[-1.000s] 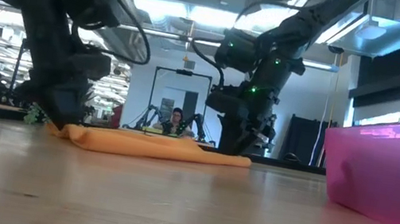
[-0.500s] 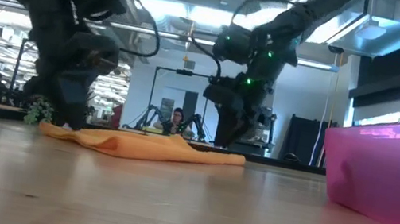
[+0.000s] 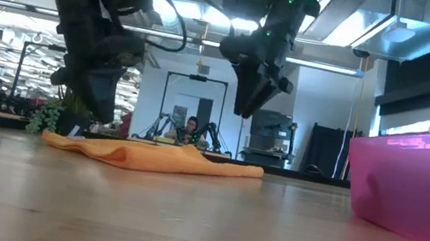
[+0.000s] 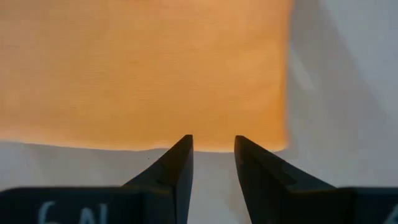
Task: Roll microfiber towels into tight, uniform cylinder then place into a basket
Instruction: Fold the orange microfiber towel
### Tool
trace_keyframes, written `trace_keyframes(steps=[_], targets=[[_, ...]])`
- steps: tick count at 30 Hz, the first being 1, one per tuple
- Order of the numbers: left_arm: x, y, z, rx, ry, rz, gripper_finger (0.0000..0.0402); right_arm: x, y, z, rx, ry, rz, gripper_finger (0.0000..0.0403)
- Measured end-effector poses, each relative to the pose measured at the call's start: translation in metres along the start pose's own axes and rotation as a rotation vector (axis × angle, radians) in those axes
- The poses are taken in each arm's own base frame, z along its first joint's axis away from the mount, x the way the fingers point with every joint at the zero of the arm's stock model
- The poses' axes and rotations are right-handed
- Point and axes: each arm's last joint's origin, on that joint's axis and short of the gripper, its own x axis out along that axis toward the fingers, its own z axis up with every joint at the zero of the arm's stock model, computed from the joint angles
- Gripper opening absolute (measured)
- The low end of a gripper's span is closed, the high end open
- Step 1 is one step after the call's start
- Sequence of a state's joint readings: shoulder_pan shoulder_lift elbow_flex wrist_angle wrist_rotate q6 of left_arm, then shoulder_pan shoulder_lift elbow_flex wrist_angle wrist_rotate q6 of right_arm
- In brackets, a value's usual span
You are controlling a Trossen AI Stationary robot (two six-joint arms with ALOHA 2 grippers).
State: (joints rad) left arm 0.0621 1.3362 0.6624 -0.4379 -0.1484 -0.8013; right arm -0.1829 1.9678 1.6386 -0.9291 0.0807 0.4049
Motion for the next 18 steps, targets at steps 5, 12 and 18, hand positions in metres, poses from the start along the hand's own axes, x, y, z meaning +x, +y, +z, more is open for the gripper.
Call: trace_keyframes(steps=[5, 12, 18], targets=[[0.003, 0.005, -0.003, 0.001, 0.000, 0.044, 0.0053, 0.014, 0.015, -0.013, 0.009, 0.017, 0.085, 0.0120], [0.012, 0.016, -0.020, -0.011, 0.051, 0.088, 0.0053, 0.044, 0.021, -0.032, 0.058, -0.001, 0.140, 0.0120], [0.017, 0.019, -0.036, -0.020, 0.077, 0.092, 0.0053, 0.065, 0.013, -0.043, 0.089, -0.024, 0.148, 0.0120]])
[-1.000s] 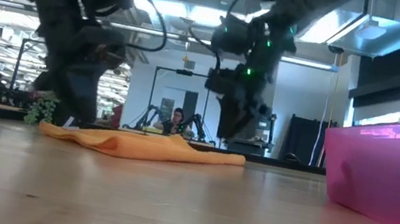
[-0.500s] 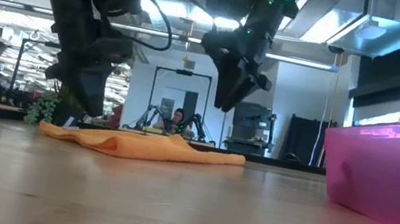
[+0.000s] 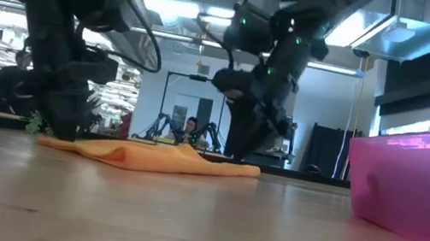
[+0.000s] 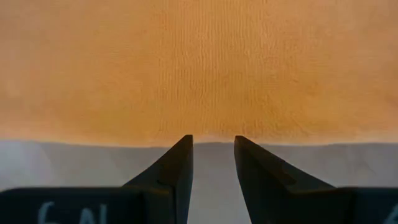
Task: Roll microfiber towels into tight, uniform cylinder then place into a basket
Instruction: Fold the orange microfiber towel
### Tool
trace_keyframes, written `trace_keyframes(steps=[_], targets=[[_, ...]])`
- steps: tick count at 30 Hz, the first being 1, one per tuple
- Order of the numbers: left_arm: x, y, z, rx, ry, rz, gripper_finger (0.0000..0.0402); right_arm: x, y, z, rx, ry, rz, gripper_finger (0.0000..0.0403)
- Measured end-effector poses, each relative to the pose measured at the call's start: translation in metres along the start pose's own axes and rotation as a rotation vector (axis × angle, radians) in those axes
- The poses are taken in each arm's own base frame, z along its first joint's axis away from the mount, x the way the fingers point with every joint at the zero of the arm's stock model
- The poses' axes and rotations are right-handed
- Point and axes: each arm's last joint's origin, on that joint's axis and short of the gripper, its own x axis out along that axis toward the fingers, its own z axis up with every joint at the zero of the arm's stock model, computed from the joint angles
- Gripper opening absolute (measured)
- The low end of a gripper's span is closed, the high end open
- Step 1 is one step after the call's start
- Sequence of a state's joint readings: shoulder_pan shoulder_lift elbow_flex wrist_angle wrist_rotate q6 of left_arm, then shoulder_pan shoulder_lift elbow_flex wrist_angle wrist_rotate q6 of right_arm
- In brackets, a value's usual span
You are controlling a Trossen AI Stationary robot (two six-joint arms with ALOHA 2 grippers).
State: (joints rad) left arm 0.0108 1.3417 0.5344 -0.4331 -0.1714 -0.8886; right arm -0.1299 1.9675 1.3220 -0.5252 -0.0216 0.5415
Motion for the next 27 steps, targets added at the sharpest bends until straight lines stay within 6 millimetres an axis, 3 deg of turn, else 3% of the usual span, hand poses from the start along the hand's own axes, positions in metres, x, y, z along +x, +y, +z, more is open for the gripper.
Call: trace_keyframes(steps=[8, 21, 27], targets=[[0.001, -0.004, -0.006, 0.000, 0.017, -0.053, 0.0053, 0.018, -0.028, -0.003, 0.057, -0.064, 0.010, 0.0119], [-0.004, -0.024, -0.023, -0.010, 0.020, -0.156, 0.0053, 0.016, -0.062, 0.017, 0.061, -0.160, -0.079, 0.0119], [-0.006, -0.031, -0.029, -0.045, 0.019, -0.194, 0.0053, 0.011, -0.063, 0.026, 0.030, -0.177, -0.085, 0.0119]])
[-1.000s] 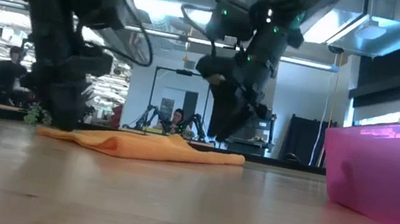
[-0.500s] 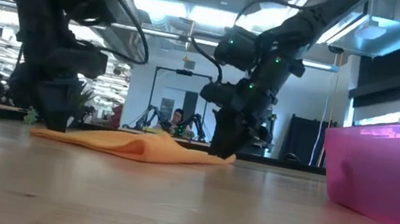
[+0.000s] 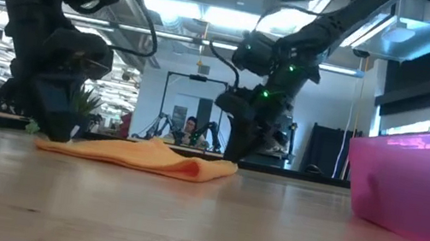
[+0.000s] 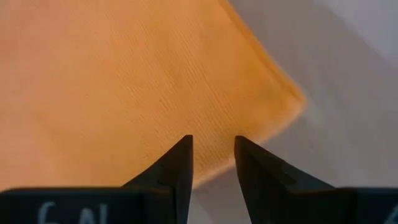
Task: Roll microfiber towels into tight, uniform cylinder then place into a basket
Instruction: Fold the orange microfiber towel
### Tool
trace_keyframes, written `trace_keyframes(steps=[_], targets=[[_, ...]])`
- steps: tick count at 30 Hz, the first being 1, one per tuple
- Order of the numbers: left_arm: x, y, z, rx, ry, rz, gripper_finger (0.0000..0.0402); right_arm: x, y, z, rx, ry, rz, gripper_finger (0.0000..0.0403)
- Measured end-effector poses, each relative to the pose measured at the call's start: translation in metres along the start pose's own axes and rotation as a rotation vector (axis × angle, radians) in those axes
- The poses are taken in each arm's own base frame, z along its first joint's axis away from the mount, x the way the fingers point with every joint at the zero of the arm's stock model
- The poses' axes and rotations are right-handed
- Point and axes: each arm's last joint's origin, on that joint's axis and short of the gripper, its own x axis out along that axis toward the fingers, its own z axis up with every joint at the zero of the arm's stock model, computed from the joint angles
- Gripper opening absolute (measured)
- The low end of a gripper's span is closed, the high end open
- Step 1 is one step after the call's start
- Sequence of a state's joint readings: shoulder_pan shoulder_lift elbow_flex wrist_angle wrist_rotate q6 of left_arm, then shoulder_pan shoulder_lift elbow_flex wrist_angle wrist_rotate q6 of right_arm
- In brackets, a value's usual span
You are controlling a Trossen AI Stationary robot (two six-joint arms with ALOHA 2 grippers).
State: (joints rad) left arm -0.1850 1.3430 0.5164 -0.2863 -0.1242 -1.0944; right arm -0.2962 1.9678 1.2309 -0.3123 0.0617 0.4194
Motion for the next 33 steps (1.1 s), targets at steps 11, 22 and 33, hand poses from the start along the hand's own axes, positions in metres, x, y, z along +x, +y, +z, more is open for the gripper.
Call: trace_keyframes(steps=[11, 22, 33], targets=[[-0.020, -0.005, 0.002, 0.031, -0.078, -0.078, 0.0053, -0.056, 0.062, 0.035, -0.356, 0.019, 0.057, 0.0119], [-0.070, -0.005, -0.003, 0.154, -0.206, -0.242, 0.0053, -0.102, 0.140, 0.006, -0.891, 0.034, 0.181, 0.0119], [-0.101, 0.006, -0.004, 0.361, -0.355, -0.281, 0.0053, -0.110, 0.163, -0.016, -0.975, 0.055, 0.228, 0.0119]])
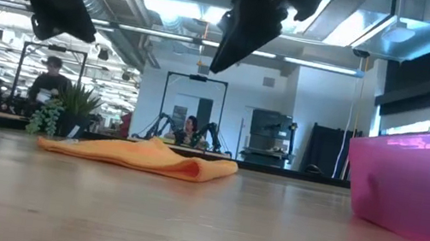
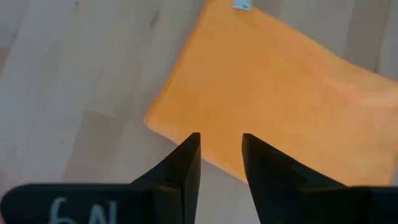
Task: Roll microfiber towels into tight, uniform cylinder then place into a basket
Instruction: Fold the orange microfiber towel
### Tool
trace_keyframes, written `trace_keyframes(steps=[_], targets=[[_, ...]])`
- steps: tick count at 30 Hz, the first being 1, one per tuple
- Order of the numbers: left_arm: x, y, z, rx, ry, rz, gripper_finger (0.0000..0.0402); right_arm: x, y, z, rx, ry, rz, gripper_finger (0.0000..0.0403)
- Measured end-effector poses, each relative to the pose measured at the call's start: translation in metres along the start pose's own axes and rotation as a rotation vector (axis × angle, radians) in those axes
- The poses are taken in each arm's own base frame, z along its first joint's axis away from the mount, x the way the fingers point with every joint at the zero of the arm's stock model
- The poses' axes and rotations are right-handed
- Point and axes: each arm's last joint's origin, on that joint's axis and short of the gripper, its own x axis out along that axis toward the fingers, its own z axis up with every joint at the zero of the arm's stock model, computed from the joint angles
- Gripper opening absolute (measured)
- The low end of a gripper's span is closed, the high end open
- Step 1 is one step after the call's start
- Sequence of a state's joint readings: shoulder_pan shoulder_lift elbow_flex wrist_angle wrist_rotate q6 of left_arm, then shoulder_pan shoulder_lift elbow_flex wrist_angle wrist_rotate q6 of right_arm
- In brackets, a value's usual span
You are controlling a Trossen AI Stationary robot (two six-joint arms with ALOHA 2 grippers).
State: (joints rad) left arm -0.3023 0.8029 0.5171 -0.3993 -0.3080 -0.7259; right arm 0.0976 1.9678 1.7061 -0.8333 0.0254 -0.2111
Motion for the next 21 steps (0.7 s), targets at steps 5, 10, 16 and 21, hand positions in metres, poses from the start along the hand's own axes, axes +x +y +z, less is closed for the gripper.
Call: trace_keyframes(steps=[5, 10, 16, 21], targets=[[-0.009, 0.003, 0.001, 0.054, -0.014, -0.012, 0.0053, 0.000, 0.007, 0.003, 0.037, -0.019, 0.013, 0.0119], [-0.015, 0.005, 0.001, 0.085, -0.026, -0.022, 0.0053, -0.001, 0.015, 0.005, 0.069, -0.032, 0.054, 0.0120], [-0.021, 0.007, 0.002, 0.094, -0.040, -0.035, 0.0053, -0.001, 0.022, 0.007, 0.069, -0.045, 0.072, 0.0120], [-0.024, 0.009, 0.001, 0.098, -0.032, -0.029, 0.0053, -0.001, 0.027, 0.009, 0.069, -0.056, 0.077, 0.0120]])
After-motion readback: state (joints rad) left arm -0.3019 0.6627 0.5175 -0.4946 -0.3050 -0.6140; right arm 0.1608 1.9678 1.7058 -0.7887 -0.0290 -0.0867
